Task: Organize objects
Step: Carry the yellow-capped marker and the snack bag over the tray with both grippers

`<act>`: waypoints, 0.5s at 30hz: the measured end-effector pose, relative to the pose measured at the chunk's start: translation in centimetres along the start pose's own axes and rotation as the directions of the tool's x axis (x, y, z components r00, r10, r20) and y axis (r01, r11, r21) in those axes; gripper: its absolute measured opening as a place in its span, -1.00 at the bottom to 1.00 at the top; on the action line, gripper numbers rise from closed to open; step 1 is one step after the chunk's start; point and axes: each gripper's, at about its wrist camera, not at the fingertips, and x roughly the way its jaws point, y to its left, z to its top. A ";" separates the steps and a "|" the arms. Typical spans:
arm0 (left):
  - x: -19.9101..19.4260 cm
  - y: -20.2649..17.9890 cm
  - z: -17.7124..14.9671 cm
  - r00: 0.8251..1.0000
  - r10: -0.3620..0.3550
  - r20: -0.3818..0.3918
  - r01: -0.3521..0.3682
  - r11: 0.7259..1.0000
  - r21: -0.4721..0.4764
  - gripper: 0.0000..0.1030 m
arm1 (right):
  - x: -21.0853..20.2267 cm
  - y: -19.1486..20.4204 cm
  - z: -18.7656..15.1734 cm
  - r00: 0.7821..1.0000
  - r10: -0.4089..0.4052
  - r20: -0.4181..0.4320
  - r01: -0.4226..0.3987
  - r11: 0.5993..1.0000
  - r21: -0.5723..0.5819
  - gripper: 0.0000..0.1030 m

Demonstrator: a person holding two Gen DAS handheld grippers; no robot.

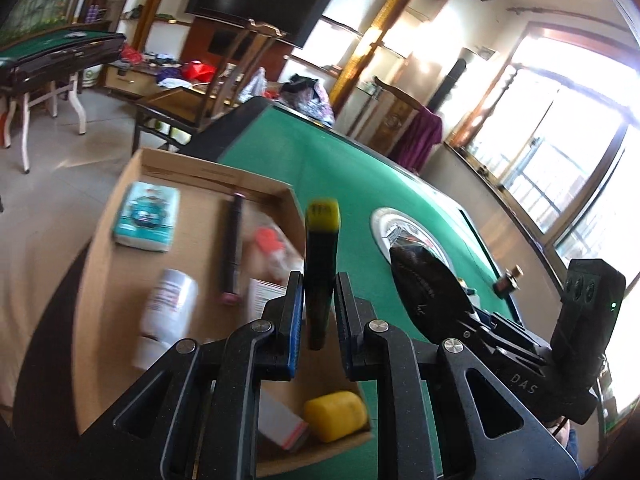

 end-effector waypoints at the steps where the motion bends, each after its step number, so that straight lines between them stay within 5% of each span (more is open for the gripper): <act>1: -0.1 0.6 0.2 1.000 0.005 0.002 -0.005 1.000 -0.009 -0.72 | 0.6 0.7 0.4 1.000 0.006 -0.008 -0.007 1.000 -0.012 -0.29; 15: 2.9 4.9 1.8 0.996 0.073 -0.051 -0.077 0.993 -0.090 -0.72 | 9.9 5.4 3.8 0.991 -0.001 -0.135 -0.011 0.996 -0.087 -0.29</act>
